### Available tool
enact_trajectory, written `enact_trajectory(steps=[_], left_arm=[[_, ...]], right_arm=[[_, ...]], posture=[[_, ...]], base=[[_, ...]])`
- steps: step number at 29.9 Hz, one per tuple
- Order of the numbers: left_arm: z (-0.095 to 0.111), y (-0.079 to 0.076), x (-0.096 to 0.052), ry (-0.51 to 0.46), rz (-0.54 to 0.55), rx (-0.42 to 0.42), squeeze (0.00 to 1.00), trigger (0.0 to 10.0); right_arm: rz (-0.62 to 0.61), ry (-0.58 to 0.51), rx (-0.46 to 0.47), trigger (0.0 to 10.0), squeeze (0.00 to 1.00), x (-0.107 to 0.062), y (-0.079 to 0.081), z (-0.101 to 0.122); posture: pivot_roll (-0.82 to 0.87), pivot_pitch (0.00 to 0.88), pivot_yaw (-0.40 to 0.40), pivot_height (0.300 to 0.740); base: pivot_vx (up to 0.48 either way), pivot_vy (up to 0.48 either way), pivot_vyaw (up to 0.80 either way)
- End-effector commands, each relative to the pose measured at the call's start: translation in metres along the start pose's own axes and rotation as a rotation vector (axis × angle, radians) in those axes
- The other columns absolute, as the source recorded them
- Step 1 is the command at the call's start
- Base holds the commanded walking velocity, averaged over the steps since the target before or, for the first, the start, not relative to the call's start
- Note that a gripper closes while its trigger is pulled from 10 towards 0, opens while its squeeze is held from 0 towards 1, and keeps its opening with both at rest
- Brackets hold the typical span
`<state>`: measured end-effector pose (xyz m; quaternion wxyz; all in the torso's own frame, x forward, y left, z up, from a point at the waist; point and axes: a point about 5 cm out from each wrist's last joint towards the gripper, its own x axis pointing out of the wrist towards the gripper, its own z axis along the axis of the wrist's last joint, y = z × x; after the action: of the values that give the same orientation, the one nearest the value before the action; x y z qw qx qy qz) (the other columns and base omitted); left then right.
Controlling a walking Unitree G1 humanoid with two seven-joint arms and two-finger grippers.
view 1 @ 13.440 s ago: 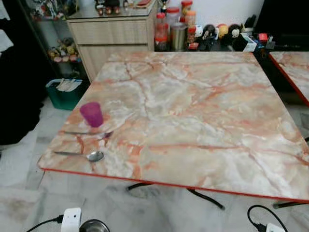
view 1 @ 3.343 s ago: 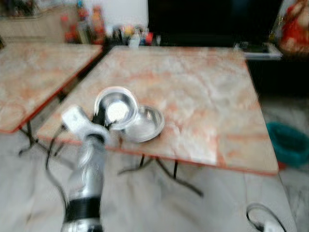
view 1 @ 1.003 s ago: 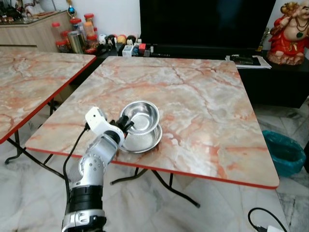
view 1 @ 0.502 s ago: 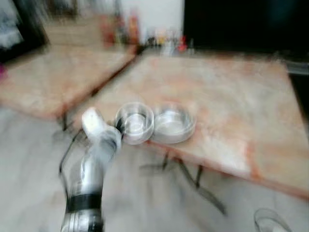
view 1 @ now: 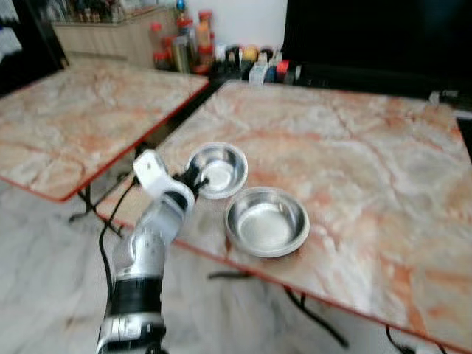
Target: Setting the table
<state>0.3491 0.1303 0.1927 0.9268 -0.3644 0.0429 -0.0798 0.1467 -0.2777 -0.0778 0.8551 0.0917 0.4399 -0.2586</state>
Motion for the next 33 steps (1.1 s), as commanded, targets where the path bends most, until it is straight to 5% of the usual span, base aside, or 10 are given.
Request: enact_trajectory(steps=[1,11,24,33], left_arm=[[-0.002,-0.010,-0.002,0.033,-0.073,0.008,0.00,10.0],[-0.027,-0.025,-0.011,0.230,-0.243,0.039,0.00,10.0],[-0.026,-0.020,-0.011,0.239,-0.207,0.076,0.00,10.0],[-0.022,-0.005,-0.010,0.255,-0.064,0.150,0.00,10.0]], right_arm=[[-0.013,0.026,0.011,10.0,0.00,-0.001,-0.004,-0.006],[-0.009,0.040,0.004,10.0,0.00,-0.001,-0.004,-0.007],[-0.008,0.032,-0.004,10.0,0.00,-0.001,-0.004,-0.007],[-0.010,0.036,-0.006,10.0,0.00,-0.001,-0.004,-0.007]], posture=[[0.00,0.065,0.040,0.740],[0.01,0.069,0.040,0.740],[0.00,0.070,0.040,0.740],[0.01,0.070,0.041,0.740]], base=[[0.000,0.000,-0.78],[0.000,0.000,-0.75],[0.000,0.000,-0.40],[0.000,0.000,0.00]])
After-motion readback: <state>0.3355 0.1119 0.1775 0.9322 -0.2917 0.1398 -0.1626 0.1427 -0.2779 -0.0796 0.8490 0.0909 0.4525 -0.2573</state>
